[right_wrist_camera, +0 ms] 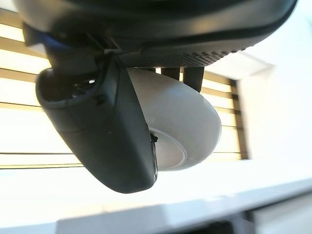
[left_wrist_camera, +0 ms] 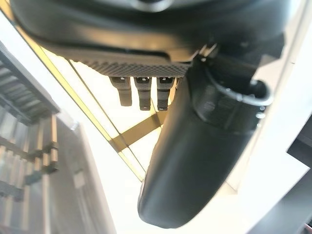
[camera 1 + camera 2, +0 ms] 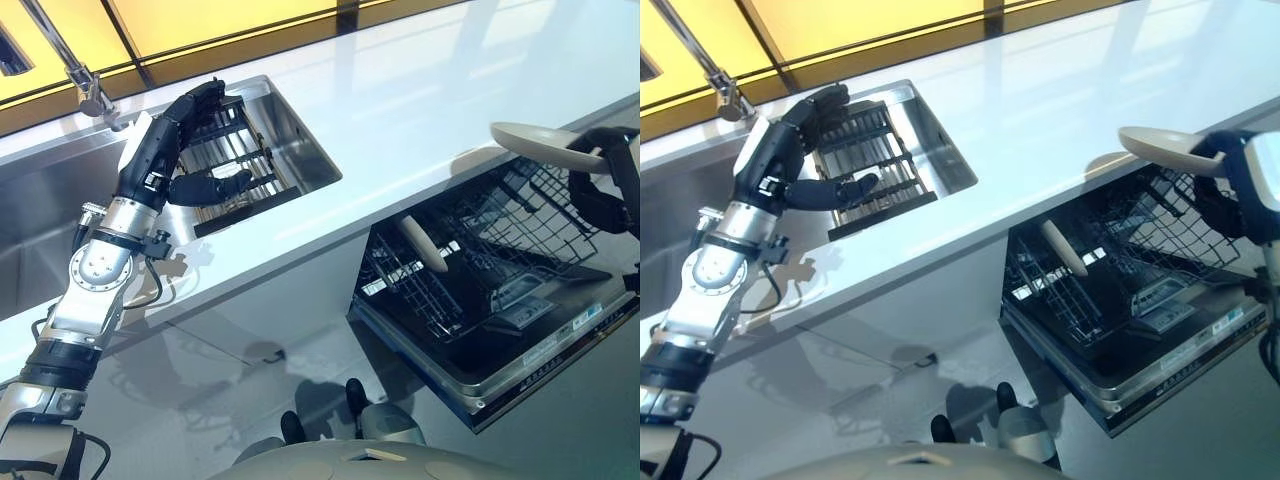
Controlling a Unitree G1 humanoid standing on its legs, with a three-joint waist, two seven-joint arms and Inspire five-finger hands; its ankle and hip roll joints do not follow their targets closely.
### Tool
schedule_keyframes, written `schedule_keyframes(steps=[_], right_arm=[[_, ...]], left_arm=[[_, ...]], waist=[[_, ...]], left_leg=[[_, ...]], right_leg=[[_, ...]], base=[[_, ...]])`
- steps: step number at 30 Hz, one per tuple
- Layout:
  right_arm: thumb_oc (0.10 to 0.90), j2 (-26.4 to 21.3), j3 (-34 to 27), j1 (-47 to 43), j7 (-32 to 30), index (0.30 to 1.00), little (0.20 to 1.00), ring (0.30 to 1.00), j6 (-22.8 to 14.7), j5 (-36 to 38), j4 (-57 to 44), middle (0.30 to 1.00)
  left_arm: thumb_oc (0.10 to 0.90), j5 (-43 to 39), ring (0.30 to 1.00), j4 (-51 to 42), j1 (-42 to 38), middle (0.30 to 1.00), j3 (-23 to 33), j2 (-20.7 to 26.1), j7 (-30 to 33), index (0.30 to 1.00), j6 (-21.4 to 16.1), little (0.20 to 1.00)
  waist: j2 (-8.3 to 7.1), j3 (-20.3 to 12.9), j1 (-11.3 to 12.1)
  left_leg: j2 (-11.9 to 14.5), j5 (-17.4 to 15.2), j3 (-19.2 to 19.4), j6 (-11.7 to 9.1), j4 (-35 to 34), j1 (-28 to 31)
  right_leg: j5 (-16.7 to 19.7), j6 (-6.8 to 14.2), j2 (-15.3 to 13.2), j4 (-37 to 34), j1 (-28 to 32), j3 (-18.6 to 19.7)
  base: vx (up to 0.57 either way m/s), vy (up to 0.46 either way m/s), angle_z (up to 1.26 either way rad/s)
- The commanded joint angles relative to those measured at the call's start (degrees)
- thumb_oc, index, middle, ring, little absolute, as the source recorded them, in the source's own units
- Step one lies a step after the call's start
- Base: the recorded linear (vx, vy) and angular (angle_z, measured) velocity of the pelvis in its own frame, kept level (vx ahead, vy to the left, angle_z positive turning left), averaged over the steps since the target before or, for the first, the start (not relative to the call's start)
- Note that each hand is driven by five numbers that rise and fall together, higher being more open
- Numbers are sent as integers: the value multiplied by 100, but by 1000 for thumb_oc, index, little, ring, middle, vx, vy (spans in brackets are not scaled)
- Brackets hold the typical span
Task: Pick up plates and place into dishwasher.
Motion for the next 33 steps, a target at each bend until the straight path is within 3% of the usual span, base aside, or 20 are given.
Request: schedule_keyframes(steps=[1,8,13,17,24,33], right_arm=[[100,-329,-775,-307,-763,300,200,300,-44,543,10,300],[100,-60,-1019,58,-524,300,200,300,-206,922,166,300],[100,350,-853,-72,97,300,200,300,-384,2176,453,300],[100,575,-321,-409,828,300,200,300,-278,2635,880,300],[100,659,493,-876,1372,300,200,300,117,3138,1513,300],[100,755,1449,-1432,1411,300,200,300,341,2939,2256,300]], left_arm=[[800,-232,900,-92,-341,900,512,186,104,900,-270,900],[800,-300,900,-82,-250,900,546,95,-25,900,-217,900],[800,-261,900,-254,-276,900,406,-90,-31,900,-263,900],[800,-221,900,-455,-269,900,245,-235,17,900,-185,900],[800,-350,900,-732,-253,900,-40,-261,-106,900,-149,900],[800,-497,900,-998,-456,900,-492,-349,-148,900,22,900]], waist=[[-10,-692,-67],[13,-648,-199],[40,-630,-234],[63,-583,-194],[82,-506,-41],[69,-419,159]], left_leg=[[-72,-636,-163,-1,156,36],[-45,-657,-44,-5,200,22],[-8,-678,48,-18,249,-3],[16,-689,94,-22,315,11],[55,-708,91,-42,399,-2],[57,-710,14,-18,429,-71]], right_leg=[[-789,415,370,564,-1,-109],[-783,430,368,626,-62,-96],[-780,433,375,667,-103,-102],[-771,408,373,697,-93,-151],[-780,359,345,710,-48,-266],[-769,318,303,699,-54,-359]], base=[[6,-6,-10],[8,14,-8],[-1,20,-5],[6,14,-2],[1,2,-1],[-2,-41,3]])
